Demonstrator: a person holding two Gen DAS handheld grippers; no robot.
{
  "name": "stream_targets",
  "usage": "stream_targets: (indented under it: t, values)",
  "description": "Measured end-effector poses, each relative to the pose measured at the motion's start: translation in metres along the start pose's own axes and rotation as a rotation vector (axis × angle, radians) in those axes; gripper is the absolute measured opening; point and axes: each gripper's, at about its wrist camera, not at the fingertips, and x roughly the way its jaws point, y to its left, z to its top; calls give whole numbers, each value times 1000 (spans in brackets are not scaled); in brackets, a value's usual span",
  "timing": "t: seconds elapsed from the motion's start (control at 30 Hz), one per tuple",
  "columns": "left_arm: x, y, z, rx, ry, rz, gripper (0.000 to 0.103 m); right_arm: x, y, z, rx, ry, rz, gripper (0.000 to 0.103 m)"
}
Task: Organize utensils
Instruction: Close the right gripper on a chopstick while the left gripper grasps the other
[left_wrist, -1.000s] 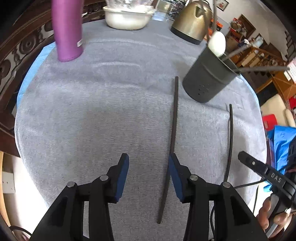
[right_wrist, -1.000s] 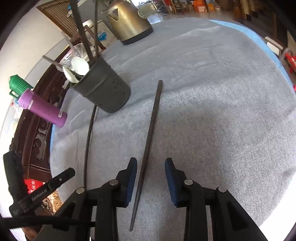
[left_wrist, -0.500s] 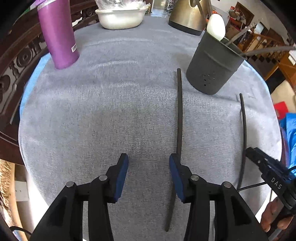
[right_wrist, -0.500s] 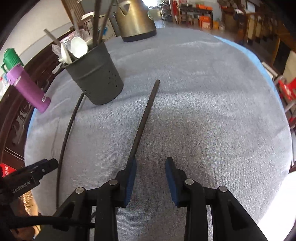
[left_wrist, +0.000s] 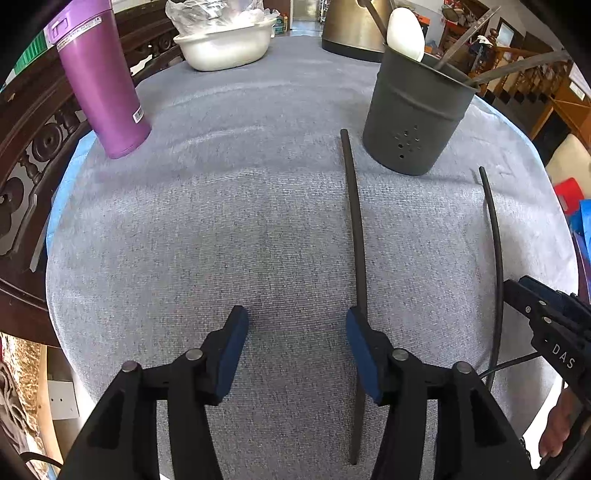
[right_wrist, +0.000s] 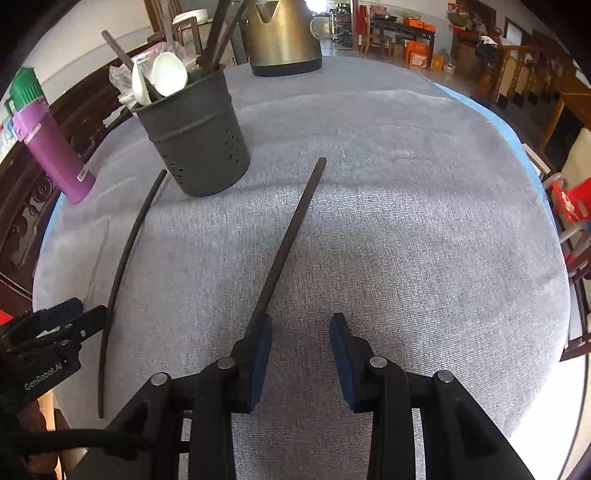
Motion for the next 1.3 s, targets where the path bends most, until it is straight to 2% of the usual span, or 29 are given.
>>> stream_targets:
  t: [0.17,0.37,0.5,0.6,0.77,1.0,1.2,1.3]
  values:
    - [3,-3,3,10,-2,10,63,0,-2,1,2,16,22,36]
    - [7,-2,9,8,2,16,65,7,-17,20,101,36,108,36]
    - [15,7,19,-3,18,2,65,5,-24,36,130,9,132,36]
    - [19,18,32,-24,19,-16,65,2,-33,52,164,-26,143,36]
    - [20,28,61,-39,-39,-40,65,9,-48,74,238,-56,167,36]
    - [32,24,95,-3,-120,-96,65,28,-43,94,239,-108,163,34]
    - [48,25,120,-14,-120,-162,64,43,-43,102,233,-95,159,29]
    - [54,22,127,-5,-111,-180,57,48,-42,103,238,-83,161,27]
